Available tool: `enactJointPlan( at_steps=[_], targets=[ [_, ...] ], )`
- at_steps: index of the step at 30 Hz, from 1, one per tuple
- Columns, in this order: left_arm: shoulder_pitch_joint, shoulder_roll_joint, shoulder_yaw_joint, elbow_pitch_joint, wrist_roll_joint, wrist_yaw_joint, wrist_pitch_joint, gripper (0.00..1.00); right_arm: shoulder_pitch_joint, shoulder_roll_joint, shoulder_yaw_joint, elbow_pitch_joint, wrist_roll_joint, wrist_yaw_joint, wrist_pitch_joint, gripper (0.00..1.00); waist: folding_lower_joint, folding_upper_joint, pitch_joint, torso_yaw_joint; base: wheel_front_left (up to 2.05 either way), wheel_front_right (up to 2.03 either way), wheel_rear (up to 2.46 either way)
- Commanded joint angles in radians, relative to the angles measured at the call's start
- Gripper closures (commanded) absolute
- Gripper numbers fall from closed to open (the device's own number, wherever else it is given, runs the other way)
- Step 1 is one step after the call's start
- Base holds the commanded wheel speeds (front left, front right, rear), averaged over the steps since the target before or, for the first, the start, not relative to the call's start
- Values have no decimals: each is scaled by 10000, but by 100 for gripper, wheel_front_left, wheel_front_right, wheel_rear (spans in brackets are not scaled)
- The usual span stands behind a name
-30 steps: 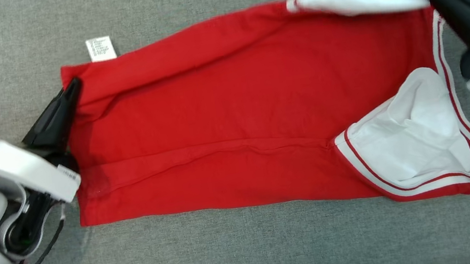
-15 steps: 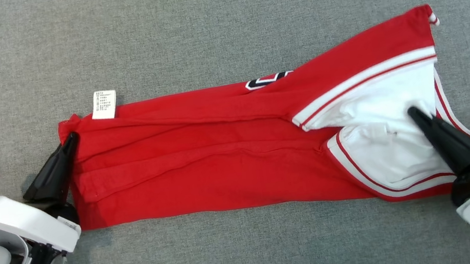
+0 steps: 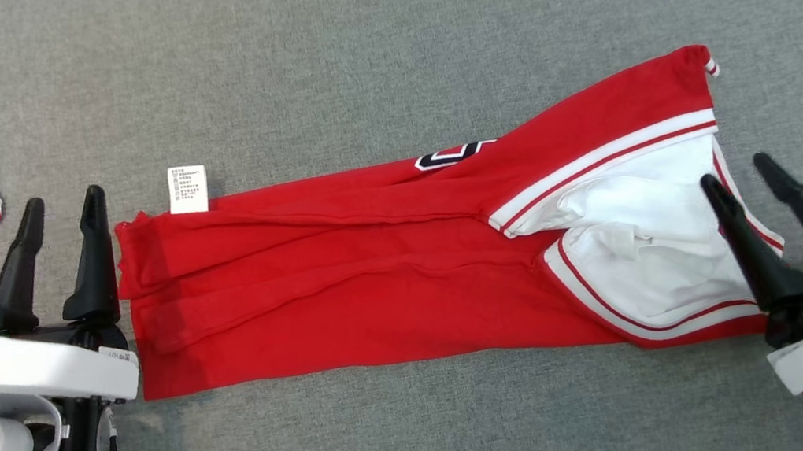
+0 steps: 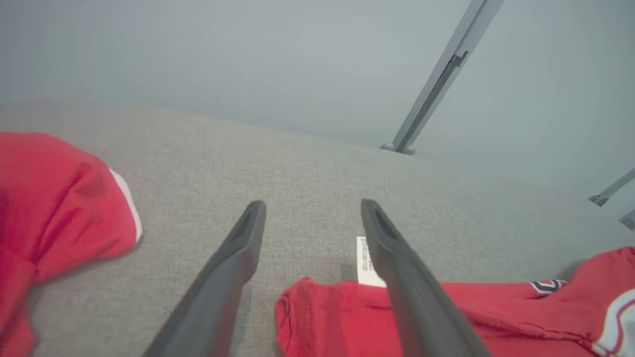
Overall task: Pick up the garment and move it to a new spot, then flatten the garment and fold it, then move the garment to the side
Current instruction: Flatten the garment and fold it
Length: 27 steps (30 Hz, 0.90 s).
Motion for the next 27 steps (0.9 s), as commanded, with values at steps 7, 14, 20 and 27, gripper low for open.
enactJointPlan(
  at_steps=[7, 14, 20, 27],
  targets=[
    [1315, -1472, 2363, -999, 3128, 61, -36, 0, -570, 543, -854, 699, -2025, 1, -1647, 0, 0, 0, -745, -19, 0, 0, 0],
    [1832, -1985, 3124, -1007, 5157, -5, -36, 0, -955, 757, -1097, 1694, -3029, 1, -2123, 0, 0, 0, -1202, 9, 0, 0, 0],
    [2297, -2380, 3355, -742, 6074, -392, -37, 0, -963, 812, -1167, 2646, -3148, 1, -2371, 0, 0, 0, -1626, 185, 0, 0, 0],
    [2344, -2712, 3495, -401, 6455, -841, -37, 0, -1179, 630, -1113, 3394, -2992, -1, -2462, 0, 0, 0, -1796, 314, 0, 0, 0]
  ],
)
